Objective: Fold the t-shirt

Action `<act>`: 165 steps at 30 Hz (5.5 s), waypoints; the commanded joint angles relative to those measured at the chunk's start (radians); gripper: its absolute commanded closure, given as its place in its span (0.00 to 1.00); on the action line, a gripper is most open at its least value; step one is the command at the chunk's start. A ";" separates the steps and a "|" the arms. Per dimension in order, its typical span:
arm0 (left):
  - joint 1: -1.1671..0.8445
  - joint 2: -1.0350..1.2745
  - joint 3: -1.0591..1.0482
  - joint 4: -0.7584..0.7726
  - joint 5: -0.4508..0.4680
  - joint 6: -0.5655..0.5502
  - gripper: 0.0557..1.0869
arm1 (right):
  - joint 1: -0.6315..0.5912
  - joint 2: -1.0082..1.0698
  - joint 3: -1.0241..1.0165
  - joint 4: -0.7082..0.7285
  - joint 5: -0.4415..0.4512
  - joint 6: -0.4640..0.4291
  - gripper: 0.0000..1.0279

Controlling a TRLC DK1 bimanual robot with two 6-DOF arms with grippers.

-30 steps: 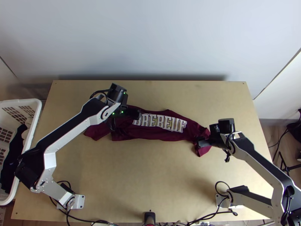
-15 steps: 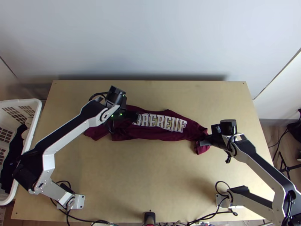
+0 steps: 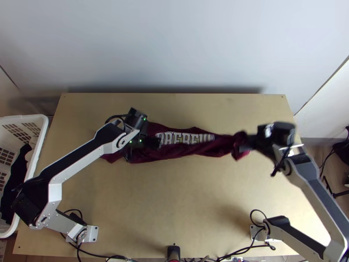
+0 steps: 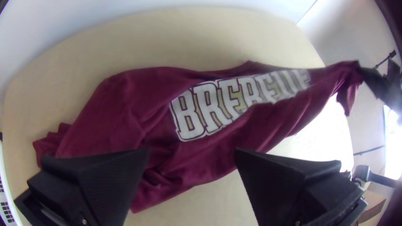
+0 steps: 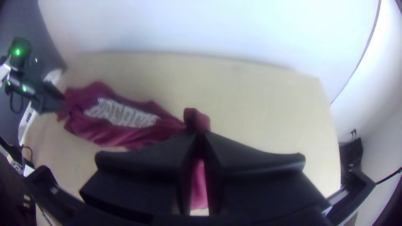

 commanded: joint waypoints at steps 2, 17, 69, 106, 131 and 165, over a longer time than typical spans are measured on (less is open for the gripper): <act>-0.014 -0.029 -0.098 0.053 0.000 0.015 0.04 | 0.016 0.029 0.423 -0.054 0.055 0.091 0.96; -0.143 -0.075 -0.018 0.129 0.075 0.039 0.05 | 0.240 0.151 0.748 -0.044 0.242 0.135 0.97; -0.293 0.293 0.103 0.746 -0.268 0.033 0.97 | 0.470 0.302 1.111 -0.048 0.451 0.083 0.97; 0.186 0.206 0.540 0.071 0.120 -0.019 0.04 | 0.433 0.236 0.923 0.041 0.449 0.083 0.97; -0.109 0.193 0.148 0.498 0.160 0.053 0.05 | 0.430 0.179 0.887 0.033 0.449 0.085 0.97; -0.104 0.319 0.333 0.784 -0.002 0.357 0.97 | 0.410 0.139 0.873 -0.033 0.440 0.111 0.97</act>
